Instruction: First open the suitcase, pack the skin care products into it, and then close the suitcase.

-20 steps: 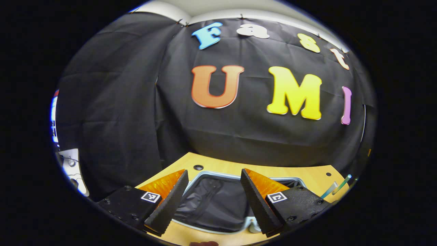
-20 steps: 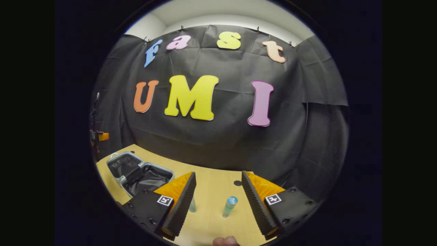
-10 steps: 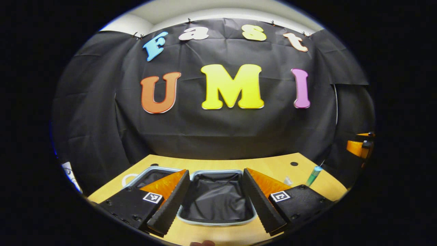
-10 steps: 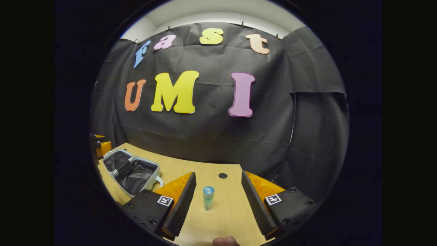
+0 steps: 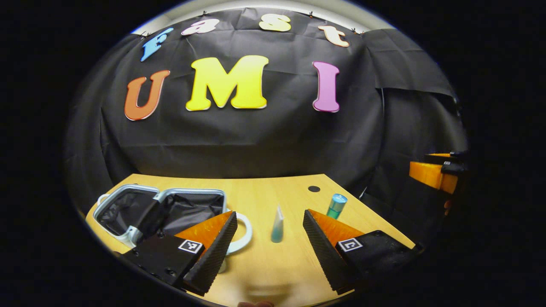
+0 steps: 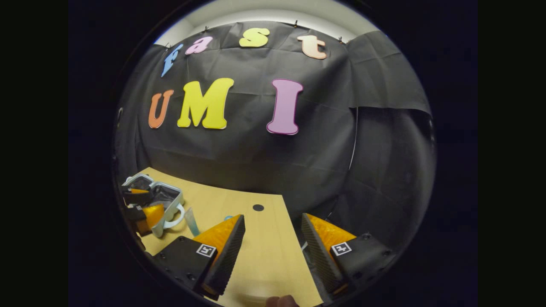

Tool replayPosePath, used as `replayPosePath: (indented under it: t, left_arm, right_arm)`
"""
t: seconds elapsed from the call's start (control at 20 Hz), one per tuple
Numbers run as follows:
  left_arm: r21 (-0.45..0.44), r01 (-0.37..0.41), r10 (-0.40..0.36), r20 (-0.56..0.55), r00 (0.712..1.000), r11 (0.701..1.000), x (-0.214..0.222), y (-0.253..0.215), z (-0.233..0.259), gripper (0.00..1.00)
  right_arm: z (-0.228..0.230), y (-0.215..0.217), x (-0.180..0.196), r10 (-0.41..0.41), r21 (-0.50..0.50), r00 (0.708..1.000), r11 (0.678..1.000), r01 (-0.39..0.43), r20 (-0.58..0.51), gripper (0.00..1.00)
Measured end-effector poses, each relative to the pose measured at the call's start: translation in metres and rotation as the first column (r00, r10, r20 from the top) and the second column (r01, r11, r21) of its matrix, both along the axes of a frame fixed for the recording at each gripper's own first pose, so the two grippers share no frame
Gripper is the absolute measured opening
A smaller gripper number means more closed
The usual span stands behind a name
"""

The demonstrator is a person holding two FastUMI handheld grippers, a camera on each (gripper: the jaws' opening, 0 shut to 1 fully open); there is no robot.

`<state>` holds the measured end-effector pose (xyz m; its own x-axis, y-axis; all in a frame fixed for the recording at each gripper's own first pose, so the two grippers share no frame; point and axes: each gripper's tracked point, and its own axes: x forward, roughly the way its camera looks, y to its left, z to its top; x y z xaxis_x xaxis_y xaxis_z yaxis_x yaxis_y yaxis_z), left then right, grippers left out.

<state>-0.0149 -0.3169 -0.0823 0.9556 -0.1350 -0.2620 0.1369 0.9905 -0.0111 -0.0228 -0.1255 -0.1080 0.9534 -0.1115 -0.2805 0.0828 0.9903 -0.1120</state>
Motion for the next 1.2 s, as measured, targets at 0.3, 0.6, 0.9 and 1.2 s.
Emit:
replayPosePath:
  t: [0.3, 0.6, 0.9, 1.2]
  left_arm:
    - [-0.005, -0.052, 0.05, -0.151, 0.987, 0.999, 0.047, -0.005, -0.081, 0.99]
    - [0.002, -0.056, 0.055, -0.223, 0.973, 0.998, 0.078, -0.011, -0.126, 0.99]
    - [0.007, -0.052, 0.051, -0.272, 0.961, 0.999, 0.102, -0.02, -0.148, 0.83]
    - [-0.008, -0.08, 0.073, -0.34, 0.938, 0.997, 0.111, -0.012, -0.165, 0.52]
  right_arm:
    - [-0.014, -0.03, -0.01, -0.04, -0.021, 0.998, 0.999, 0.039, -0.052, 0.79]
    - [-0.028, -0.049, -0.015, -0.067, -0.029, 0.992, 0.998, 0.064, -0.107, 0.79]
    - [-0.032, -0.052, -0.011, -0.066, -0.02, 0.991, 0.998, 0.064, -0.121, 0.8]
    - [-0.033, -0.05, -0.006, -0.065, -0.01, 0.99, 0.998, 0.065, -0.123, 0.79]
